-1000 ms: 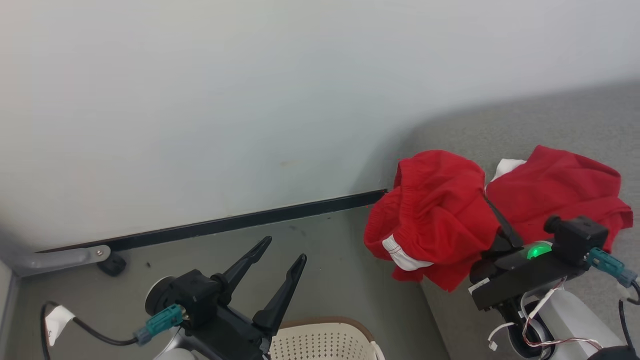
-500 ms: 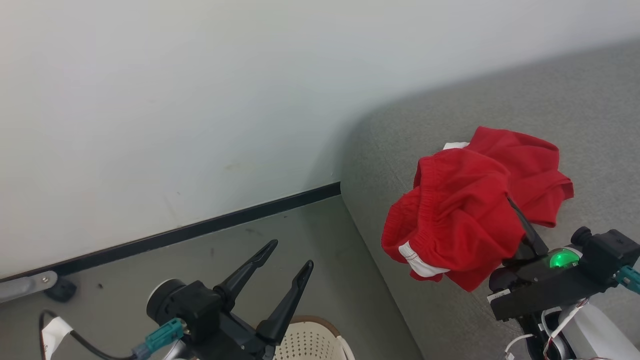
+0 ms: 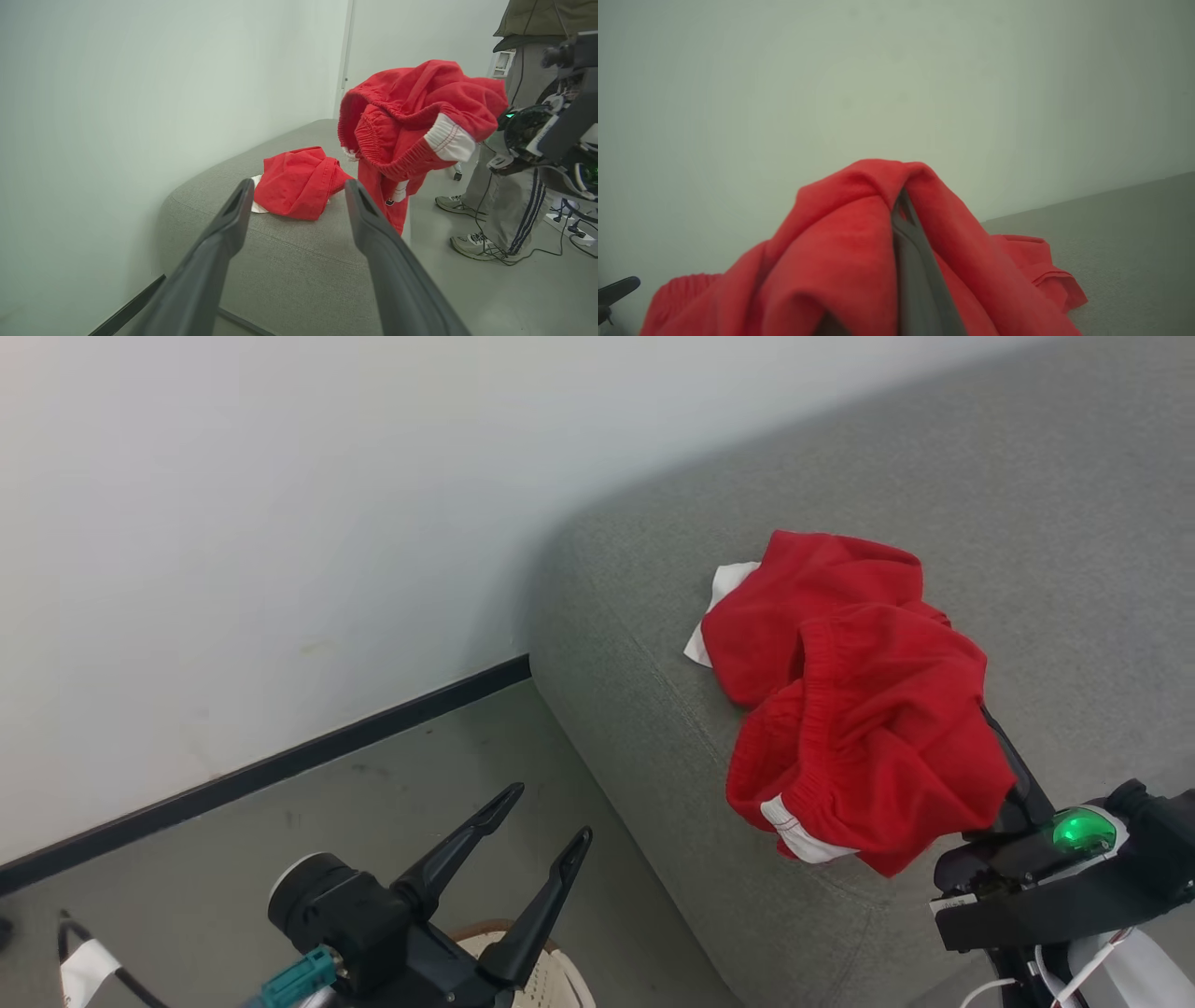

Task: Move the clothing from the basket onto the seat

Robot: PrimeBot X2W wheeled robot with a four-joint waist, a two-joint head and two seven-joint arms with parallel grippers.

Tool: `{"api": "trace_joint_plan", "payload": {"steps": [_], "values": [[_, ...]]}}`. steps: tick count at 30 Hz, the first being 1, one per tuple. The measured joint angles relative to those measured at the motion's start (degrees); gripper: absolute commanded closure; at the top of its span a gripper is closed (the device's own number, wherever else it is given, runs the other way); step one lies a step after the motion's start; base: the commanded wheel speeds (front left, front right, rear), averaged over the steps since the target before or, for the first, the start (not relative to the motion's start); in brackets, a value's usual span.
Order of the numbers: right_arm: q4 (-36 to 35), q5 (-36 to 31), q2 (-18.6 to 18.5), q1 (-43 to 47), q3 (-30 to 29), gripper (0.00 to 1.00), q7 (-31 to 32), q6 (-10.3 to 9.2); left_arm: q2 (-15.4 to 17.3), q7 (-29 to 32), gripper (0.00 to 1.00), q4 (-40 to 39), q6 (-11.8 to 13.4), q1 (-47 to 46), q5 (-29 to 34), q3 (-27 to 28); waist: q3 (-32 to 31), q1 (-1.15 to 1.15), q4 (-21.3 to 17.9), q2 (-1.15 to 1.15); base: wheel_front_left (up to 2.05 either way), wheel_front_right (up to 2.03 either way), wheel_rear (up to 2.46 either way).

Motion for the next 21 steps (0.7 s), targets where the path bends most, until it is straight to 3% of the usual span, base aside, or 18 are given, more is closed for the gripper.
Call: {"api": "trace_joint_plan", "payload": {"steps": [11, 21], "values": [[-4.6, -0.9, 0.3, 2.9, -3.2, 1.00, 0.0, -0.97, 0.8, 0.1, 0.00, -1.2, 0.0, -0.1, 1.7, -0.5, 3.1, 0.00, -5.2, 0.00, 0.00, 0.00, 0.00], [-7.2, -2.3, 0.6, 4.1, -5.7, 1.00, 0.0, -1.34, 0.8, 0.8, 0.00, -1.6, -0.6, -0.8, 2.1, -1.3, 5.1, 0.00, -5.6, 0.00, 0.00, 0.00, 0.00]]}}
